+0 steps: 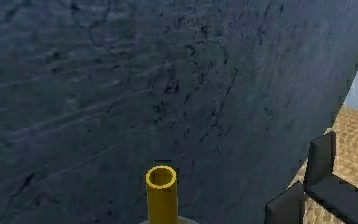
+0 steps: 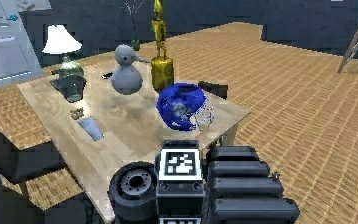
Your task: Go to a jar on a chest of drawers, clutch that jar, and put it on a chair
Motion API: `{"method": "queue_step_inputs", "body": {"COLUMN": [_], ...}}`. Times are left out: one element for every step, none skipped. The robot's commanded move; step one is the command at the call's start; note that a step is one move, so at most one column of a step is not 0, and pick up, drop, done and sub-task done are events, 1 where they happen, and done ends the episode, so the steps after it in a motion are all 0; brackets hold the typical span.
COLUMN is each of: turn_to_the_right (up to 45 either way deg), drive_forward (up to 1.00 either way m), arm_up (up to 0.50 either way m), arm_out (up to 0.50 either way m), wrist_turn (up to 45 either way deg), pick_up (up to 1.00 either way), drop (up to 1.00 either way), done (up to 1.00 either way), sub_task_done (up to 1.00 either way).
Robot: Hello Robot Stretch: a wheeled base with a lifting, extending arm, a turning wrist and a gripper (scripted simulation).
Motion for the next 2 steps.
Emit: {"method": "queue_step_inputs", "body": {"turn_to_the_right": [45.0, 6.0], "drive_forward": [0.0, 0.0], "arm_up": [0.0, 0.0], "arm_out": [0.0, 0.0], "wrist_turn": [0.0, 0.0], "pick_up": [0.0, 0.0], "drop": [0.0, 0.0], "done": [0.0, 0.0], "sub_task_done": [0.0, 0.0]}}
